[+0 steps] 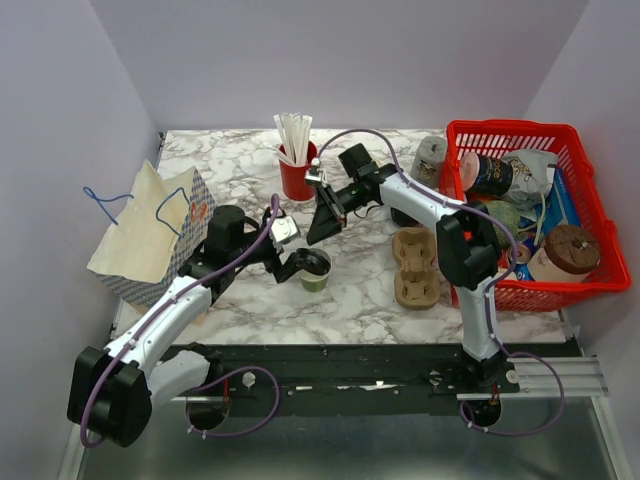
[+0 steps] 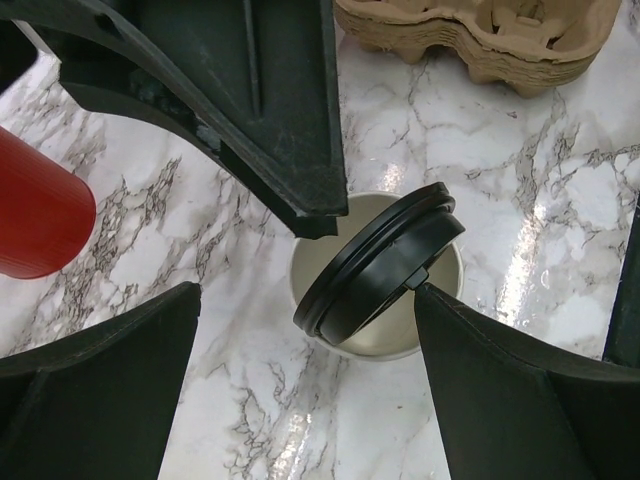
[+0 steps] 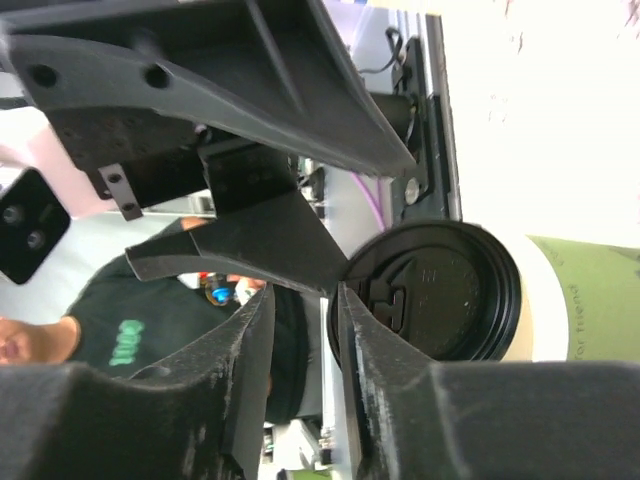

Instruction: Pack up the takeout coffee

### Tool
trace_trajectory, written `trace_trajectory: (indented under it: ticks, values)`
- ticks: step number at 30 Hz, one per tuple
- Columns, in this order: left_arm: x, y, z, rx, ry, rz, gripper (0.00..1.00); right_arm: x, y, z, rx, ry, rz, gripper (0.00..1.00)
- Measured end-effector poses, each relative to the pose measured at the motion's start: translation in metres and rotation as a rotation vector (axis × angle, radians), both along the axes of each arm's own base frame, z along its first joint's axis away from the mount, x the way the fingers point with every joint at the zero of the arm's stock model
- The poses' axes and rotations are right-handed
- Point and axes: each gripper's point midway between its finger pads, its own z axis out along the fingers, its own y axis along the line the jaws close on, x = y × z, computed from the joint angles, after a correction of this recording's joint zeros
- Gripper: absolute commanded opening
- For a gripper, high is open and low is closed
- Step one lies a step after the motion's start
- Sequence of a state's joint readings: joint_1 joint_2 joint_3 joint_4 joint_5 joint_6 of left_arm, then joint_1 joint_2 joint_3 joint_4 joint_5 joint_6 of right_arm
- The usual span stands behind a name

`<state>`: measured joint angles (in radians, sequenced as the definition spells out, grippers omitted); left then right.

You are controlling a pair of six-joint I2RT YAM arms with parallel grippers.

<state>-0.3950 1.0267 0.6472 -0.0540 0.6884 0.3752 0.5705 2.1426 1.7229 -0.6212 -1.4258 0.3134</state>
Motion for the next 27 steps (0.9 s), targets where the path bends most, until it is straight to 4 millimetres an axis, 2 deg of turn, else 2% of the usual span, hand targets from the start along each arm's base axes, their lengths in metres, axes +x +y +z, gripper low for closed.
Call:
trace_trajectory:
  ticks: [7,11,18,23,27]
  values:
    - [0.002,-0.001,-0.005,0.003,0.020,0.003,0.95,0.025,-0.001,0.009,0.004,-0.108,-0.059,0.49]
    - [0.002,-0.002,-0.009,0.006,0.034,0.003,0.95,0.040,-0.007,0.004,-0.015,-0.154,-0.104,0.50]
    - [0.004,-0.004,-0.010,0.001,0.060,0.005,0.95,0.068,-0.018,-0.008,-0.076,-0.329,-0.193,0.58]
    - [0.009,-0.008,-0.002,-0.011,0.056,0.004,0.95,0.084,-0.033,0.009,-0.108,-0.515,-0.261,0.63]
    - [0.013,-0.010,0.002,-0.018,0.056,0.006,0.95,0.080,-0.050,0.021,-0.109,-0.703,-0.267,0.67]
